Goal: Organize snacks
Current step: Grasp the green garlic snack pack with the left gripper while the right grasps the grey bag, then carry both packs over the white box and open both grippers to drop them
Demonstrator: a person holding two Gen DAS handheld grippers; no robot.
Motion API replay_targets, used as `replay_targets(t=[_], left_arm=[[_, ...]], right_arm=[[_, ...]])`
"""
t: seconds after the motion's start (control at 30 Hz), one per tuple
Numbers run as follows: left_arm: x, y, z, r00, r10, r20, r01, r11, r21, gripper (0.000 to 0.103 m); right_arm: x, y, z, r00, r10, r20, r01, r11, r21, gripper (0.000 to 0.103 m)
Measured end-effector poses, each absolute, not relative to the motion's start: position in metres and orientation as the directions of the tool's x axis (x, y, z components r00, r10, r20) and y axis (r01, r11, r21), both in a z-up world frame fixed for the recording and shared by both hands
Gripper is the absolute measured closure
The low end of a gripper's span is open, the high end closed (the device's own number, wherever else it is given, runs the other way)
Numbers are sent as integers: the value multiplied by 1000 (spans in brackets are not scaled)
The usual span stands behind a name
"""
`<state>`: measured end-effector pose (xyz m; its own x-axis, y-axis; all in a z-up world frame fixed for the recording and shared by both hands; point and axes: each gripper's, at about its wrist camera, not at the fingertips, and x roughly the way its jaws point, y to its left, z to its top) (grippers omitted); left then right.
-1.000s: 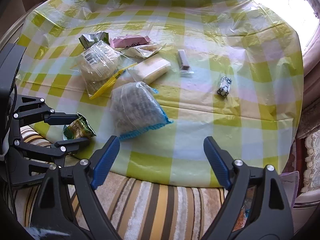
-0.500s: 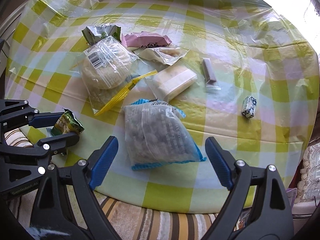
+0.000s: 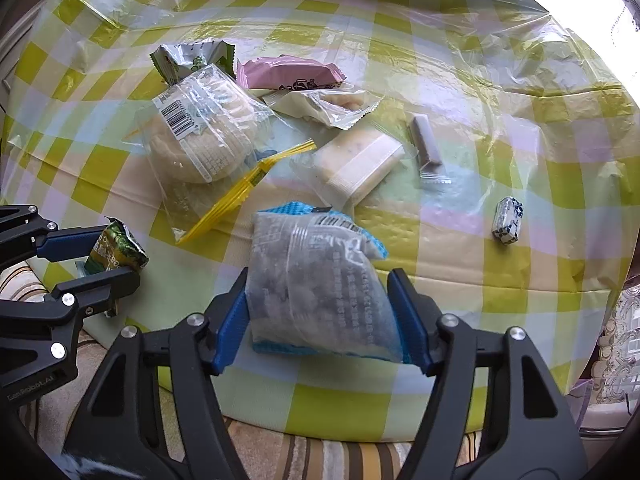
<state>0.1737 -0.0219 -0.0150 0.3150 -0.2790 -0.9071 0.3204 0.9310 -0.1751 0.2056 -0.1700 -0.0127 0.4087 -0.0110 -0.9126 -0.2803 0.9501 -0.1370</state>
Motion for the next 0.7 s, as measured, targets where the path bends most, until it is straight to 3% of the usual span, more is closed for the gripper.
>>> replay_targets(t=[0.7], left_arm=[[161,-28,6,359,-258,-897,296,943,-152,70]], right_arm=[[190,-183,6,457,27,-889,-244,965,-96,43]])
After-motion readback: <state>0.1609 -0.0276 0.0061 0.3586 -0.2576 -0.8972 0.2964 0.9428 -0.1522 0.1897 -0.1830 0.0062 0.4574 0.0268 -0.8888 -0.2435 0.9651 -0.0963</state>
